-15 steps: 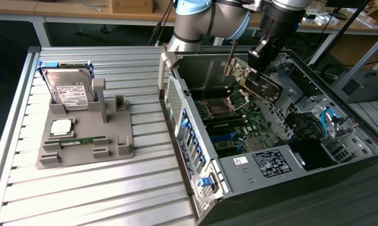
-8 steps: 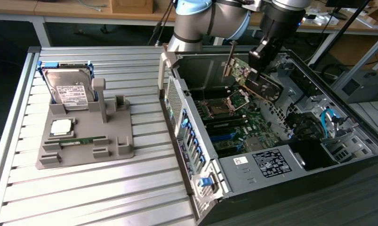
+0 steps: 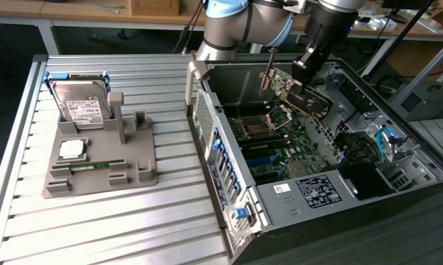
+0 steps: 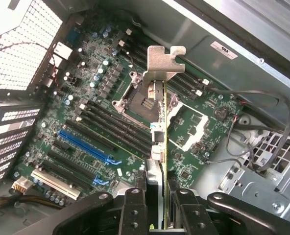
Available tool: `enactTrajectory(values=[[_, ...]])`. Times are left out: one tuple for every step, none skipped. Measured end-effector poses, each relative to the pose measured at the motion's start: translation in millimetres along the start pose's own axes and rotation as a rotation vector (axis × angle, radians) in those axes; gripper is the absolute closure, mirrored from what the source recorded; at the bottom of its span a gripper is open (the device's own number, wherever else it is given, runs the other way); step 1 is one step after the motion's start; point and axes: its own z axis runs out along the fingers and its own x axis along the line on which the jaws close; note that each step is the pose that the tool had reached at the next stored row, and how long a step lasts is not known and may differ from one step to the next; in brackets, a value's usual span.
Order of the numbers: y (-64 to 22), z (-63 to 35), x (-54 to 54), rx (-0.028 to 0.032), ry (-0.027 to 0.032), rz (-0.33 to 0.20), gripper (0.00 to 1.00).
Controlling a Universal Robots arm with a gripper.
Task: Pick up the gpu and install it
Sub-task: 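Insert the gpu into the slot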
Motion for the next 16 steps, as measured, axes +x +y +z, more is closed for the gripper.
enactTrajectory(values=[[0.0, 0.0, 0.0, -0.0001, -0.0001, -0.003, 0.73], [0.0, 0.0, 0.0, -0.0003, -0.0005, -0.010, 0.73], [0.0, 0.0, 0.0, -0.0005, -0.0007, -0.015, 0.73], [0.0, 0.0, 0.0, -0.0006, -0.0009, -0.018, 0.73], [0.0, 0.0, 0.0, -0.0007, -0.0011, -0.021, 0.73], [0.0, 0.0, 0.0, -0.0008, -0.0012, -0.025, 0.73], [0.0, 0.0, 0.0, -0.0010, -0.0015, -0.030, 0.73], [0.0, 0.1, 0.0, -0.0011, -0.0018, -0.035, 0.73], [0.0, 0.1, 0.0, -0.0013, -0.0020, -0.039, 0.73], [0.0, 0.1, 0.0, -0.0014, -0.0021, -0.043, 0.73], [0.0, 0.1, 0.0, -0.0014, -0.0023, -0.045, 0.73], [0.0, 0.1, 0.0, -0.0016, -0.0025, -0.049, 0.73], [0.0, 0.1, 0.0, -0.0016, -0.0026, -0.052, 0.73], [0.0, 0.1, 0.0, -0.0018, -0.0028, -0.056, 0.73], [0.0, 0.1, 0.0, -0.0019, -0.0029, -0.058, 0.73], [0.0, 0.1, 0.0, -0.0020, -0.0031, -0.061, 0.73]])
